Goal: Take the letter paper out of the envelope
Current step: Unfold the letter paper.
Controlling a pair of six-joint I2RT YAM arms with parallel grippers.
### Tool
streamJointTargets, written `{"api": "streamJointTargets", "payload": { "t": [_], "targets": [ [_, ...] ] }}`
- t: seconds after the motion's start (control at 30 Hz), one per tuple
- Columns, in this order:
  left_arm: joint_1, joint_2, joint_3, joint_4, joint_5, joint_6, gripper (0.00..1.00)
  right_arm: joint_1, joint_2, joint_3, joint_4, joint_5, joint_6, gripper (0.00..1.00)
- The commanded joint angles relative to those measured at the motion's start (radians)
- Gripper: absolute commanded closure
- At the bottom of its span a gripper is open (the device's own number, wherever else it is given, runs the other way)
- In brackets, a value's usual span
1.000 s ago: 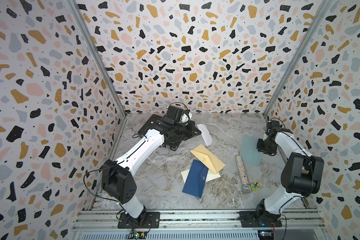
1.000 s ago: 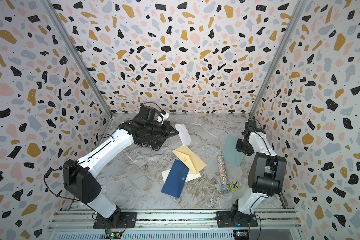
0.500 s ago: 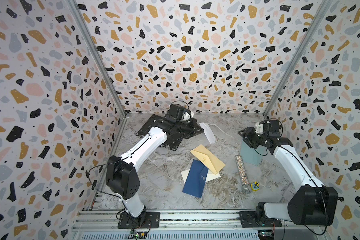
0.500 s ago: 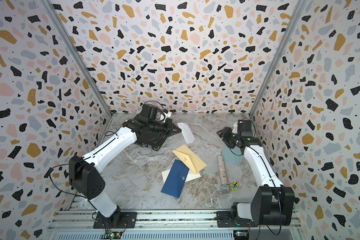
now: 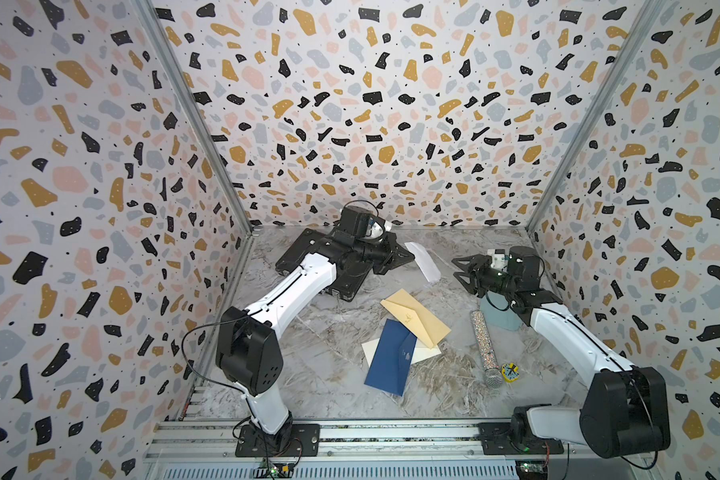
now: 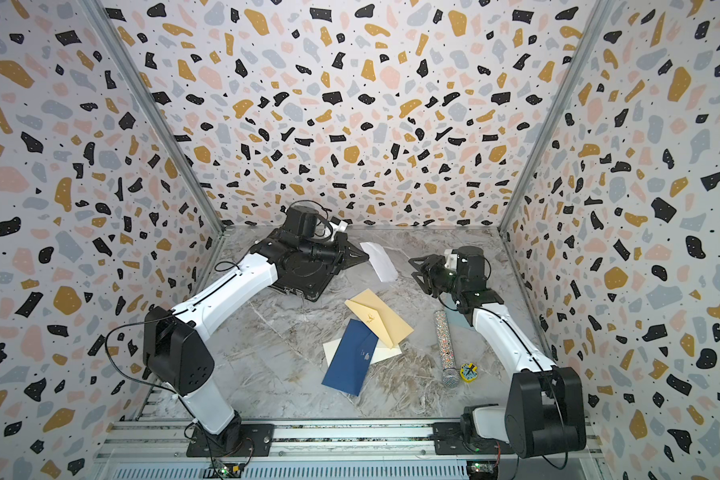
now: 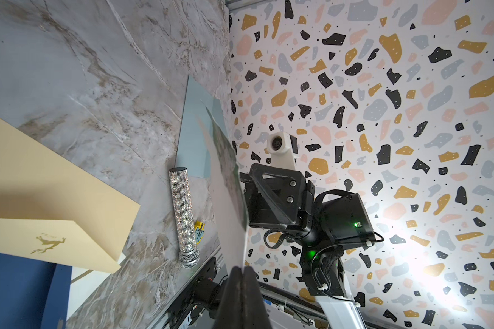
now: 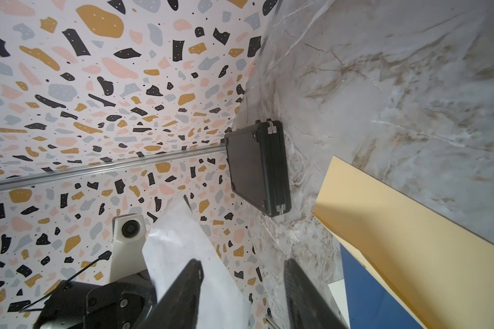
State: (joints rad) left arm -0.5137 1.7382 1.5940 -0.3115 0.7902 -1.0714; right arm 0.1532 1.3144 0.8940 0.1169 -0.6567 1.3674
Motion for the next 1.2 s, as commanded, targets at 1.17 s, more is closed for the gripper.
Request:
{"api": "streamJointTargets", "payload": {
  "t": [1.17],
  "targets": [
    [-0.019, 0.035, 0.03, 0.055, 0.034, -0.015, 1.0, 0.048, 0.017, 0.003, 0.067, -0.033, 0.049, 0.64]
  ]
}}
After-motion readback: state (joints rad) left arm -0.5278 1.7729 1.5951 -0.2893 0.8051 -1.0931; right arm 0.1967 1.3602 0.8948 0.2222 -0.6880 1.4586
